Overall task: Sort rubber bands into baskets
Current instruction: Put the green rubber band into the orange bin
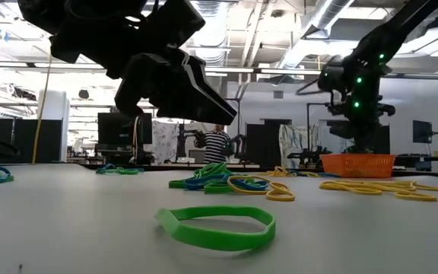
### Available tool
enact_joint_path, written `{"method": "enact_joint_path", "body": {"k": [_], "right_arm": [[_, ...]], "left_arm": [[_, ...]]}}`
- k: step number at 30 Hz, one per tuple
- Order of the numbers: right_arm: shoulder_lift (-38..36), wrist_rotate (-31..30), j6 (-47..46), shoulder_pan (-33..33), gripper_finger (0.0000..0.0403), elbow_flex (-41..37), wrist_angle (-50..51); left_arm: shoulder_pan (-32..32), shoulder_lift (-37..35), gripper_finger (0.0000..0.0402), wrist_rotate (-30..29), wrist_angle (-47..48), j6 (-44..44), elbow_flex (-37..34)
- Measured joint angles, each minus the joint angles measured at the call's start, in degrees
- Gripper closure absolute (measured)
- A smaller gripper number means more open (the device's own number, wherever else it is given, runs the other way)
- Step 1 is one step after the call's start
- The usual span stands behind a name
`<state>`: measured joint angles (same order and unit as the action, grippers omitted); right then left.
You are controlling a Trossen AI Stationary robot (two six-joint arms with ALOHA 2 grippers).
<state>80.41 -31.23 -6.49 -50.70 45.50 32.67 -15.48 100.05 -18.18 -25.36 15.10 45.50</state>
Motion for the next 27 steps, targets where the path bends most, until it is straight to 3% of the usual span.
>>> {"method": "enact_joint_path", "body": {"k": [7, 15, 22, 27], "right_arm": [[5.49, -7.85, -1.04, 1.41, 0.035, 0.0, 0.2], [6.84, -8.0, -1.19, 1.58, 0.0266, 0.0, -0.42], [3.42, -7.72, -1.94, 2.51, 0.0179, 0.0, -1.26], [-2.27, -5.57, -2.12, 4.35, 0.0164, 0.0, -2.11]], "left_arm": [[-0.49, 0.0, 0.026, 0.12, 0.13, -0.16, 0.0], [-0.46, 0.0, 0.026, 0.12, 0.49, 0.08, 0.0], [-0.46, 0.0, 0.026, 0.12, 0.74, 0.1, 0.0], [-0.46, 0.0, 0.026, 0.11, 0.74, 0.1, 0.0]]}}
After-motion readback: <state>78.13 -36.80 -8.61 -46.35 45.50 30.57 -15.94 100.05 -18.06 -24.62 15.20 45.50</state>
